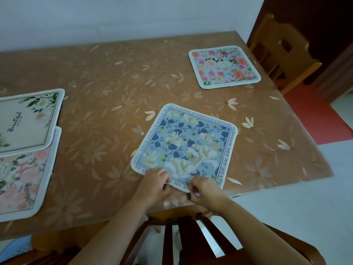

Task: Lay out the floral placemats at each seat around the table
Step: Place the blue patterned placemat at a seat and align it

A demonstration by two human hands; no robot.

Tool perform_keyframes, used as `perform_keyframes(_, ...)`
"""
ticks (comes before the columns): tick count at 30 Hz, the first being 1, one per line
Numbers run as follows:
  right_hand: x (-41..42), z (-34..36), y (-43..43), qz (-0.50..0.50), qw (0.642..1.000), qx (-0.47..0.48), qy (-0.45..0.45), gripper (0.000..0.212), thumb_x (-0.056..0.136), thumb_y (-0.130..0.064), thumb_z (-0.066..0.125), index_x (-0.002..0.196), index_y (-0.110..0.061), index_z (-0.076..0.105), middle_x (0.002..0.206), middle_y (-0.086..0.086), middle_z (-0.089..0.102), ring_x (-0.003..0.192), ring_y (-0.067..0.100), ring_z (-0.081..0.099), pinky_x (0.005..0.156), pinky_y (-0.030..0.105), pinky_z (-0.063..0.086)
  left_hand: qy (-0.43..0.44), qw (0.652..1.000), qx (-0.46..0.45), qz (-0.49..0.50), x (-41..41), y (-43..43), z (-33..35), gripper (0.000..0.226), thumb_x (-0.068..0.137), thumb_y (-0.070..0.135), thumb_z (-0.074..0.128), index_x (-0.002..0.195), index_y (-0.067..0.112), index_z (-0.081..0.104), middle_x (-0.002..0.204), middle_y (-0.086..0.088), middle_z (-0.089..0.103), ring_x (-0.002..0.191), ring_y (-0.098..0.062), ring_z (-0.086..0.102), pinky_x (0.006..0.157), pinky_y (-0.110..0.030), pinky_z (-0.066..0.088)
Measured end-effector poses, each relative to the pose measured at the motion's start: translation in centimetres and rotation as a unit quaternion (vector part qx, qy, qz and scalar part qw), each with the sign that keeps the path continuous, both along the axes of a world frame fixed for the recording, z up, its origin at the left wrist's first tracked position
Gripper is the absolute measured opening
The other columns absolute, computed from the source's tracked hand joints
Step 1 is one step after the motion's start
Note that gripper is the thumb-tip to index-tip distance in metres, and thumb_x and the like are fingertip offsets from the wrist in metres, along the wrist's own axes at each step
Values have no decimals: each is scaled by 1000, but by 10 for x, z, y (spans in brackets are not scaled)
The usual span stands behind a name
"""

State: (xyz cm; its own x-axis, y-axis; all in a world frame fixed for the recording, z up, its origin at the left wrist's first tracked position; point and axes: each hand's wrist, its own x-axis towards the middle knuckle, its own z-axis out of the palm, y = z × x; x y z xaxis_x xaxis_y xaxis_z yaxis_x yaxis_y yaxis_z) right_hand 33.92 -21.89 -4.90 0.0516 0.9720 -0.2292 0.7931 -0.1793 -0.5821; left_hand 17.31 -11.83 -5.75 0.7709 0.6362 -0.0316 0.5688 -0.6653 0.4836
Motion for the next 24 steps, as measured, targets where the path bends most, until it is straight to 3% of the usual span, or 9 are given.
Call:
perform_keyframes(3, 6, -6, -5, 30, 999, 17, -18, 4, 77, -8, 54, 78, -5, 57, 86, 13, 60, 84, 25, 53, 68, 23, 35, -1, 1000, -17, 19, -6, -15, -1, 9, 68, 3, 62, 72, 9, 56, 76, -5, 56, 75, -22, 51, 72, -30, 36)
perform_keyframes(7, 16, -6, 0, 67, 996, 43, -31, 3, 73, -5, 56, 76, -4, 56, 85, 16, 59, 85, 29, 55, 71, 35, 45, -21, 998, -40, 50, -7, -25, -3, 7, 71, 5, 63, 77, 7, 59, 81, -6, 58, 79, -23, 52, 71, -28, 37)
perform_keyframes(10, 29, -4, 7, 47, 995, 81, -36, 4, 73, -4, 61, 74, -4, 58, 84, 16, 61, 84, 30, 58, 70, 35, 48, -45, 997, -38, 56, -4, -19, 0, 7, 72, 3, 66, 76, 7, 62, 81, -10, 59, 80, -25, 54, 71, -35, 44)
perform_keyframes(12, 38, -3, 9, 29, 994, 93, -45, 8, 72, -5, 66, 76, -3, 60, 87, 17, 61, 86, 32, 59, 70, 35, 50, -51, 996, -22, 73, -10, -18, -1, 10, 71, 4, 70, 78, 6, 64, 82, -11, 59, 82, -26, 55, 72, -39, 46)
perform_keyframes(15, 49, 0, 8, 34, 994, 92, -55, 20, 70, -13, 73, 84, -5, 61, 92, 18, 59, 88, 34, 57, 73, 42, 51, -31, 993, -6, 110, -26, -18, -7, 22, 73, 16, 74, 92, 9, 65, 93, -7, 58, 89, -19, 51, 78, -30, 41)
perform_keyframes(19, 58, 0, 9, 51, 990, 101, -83, 32, 67, -21, 78, 92, -8, 64, 93, 16, 60, 88, 33, 56, 75, 44, 49, -26, 991, 21, 129, -35, -12, -5, 24, 65, 16, 80, 84, 10, 67, 88, -7, 60, 85, -22, 54, 78, -34, 41)
perform_keyframes(24, 56, -1, 8, 95, 982, 139, -82, 23, 59, -8, 82, 74, -6, 64, 78, 14, 64, 71, 31, 63, 58, 36, 57, -42, 993, 25, 107, -34, -14, -2, 20, 63, 8, 79, 77, 8, 66, 81, -8, 60, 78, -24, 57, 69, -36, 50)
